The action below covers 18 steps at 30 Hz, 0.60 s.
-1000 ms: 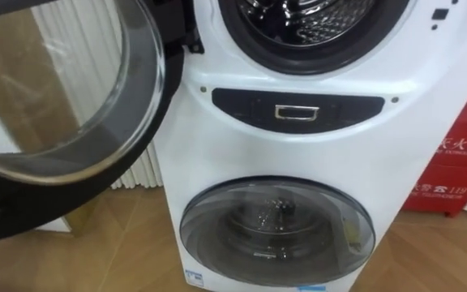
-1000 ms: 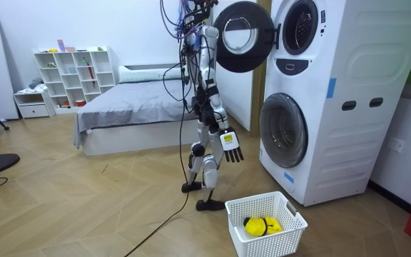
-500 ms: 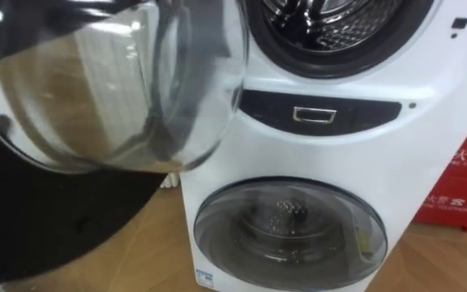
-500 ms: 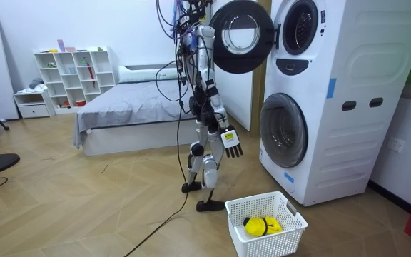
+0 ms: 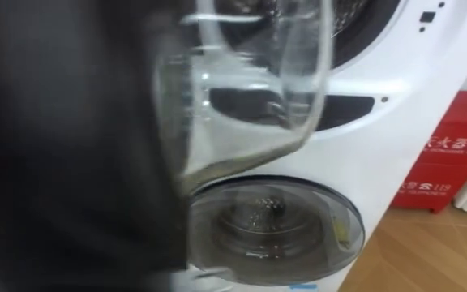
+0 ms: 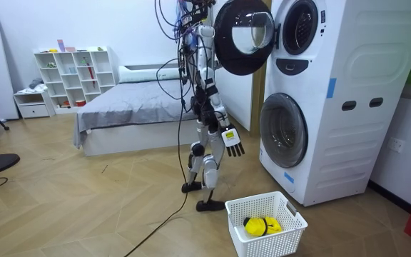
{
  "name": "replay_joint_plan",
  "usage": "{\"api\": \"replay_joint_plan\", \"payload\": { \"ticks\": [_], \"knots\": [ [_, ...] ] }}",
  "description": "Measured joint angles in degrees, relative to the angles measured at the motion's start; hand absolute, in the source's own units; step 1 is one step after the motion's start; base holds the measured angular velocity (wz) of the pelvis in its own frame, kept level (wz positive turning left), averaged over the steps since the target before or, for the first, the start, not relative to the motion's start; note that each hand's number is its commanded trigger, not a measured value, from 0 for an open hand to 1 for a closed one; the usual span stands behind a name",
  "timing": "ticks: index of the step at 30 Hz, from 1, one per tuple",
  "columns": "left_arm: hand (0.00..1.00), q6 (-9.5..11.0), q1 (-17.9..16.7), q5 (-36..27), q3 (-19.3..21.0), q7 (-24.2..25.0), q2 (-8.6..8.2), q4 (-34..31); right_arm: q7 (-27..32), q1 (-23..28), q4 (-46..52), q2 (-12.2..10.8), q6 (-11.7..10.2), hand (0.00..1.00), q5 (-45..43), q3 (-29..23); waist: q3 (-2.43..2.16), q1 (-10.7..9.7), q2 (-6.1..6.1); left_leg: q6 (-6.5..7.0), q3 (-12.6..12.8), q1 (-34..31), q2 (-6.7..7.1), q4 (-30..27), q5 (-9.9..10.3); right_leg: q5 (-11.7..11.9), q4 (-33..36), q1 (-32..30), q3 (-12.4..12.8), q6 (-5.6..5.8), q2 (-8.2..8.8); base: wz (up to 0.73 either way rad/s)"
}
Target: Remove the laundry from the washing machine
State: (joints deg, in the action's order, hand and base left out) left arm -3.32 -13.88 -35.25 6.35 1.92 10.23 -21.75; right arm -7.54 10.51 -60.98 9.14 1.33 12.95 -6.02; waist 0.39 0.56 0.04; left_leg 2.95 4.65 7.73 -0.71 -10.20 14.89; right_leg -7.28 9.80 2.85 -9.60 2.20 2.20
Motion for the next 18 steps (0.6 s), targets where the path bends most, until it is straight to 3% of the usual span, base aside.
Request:
{"api": "replay_joint_plan", "payload": {
  "ticks": [10,14,18],
  "knots": [
    [0.00,-0.1,0.0,0.0,-4.0,1.0,-0.09,2.5,0.7,-0.3,-1.3,-0.1,-0.8,0.00,0.8,0.8,-0.09,-0.5,0.67,-0.47,1.3,1.0,-0.66,0.9,0.2,0.1,-0.2,0.0,0.9,-0.20,-1.25,-0.07],
    [0.00,0.1,0.2,1.0,-5.4,1.0,-0.06,2.5,0.8,-1.0,-1.7,-0.1,-2.1,0.00,0.2,2.3,-0.08,-2.6,0.87,-0.48,1.5,0.9,-0.67,0.6,0.2,0.1,-0.2,0.1,1.4,-0.21,-1.30,-0.02],
    [0.00,-0.1,4.2,5.3,-7.5,1.0,-0.01,2.4,0.0,-1.6,-1.5,-0.2,-2.6,0.00,0.0,3.3,0.23,-4.0,0.79,-0.48,2.2,1.0,-0.72,0.6,0.2,0.1,-0.3,-0.1,2.1,-0.22,-1.22,-0.06]
  ]
}}
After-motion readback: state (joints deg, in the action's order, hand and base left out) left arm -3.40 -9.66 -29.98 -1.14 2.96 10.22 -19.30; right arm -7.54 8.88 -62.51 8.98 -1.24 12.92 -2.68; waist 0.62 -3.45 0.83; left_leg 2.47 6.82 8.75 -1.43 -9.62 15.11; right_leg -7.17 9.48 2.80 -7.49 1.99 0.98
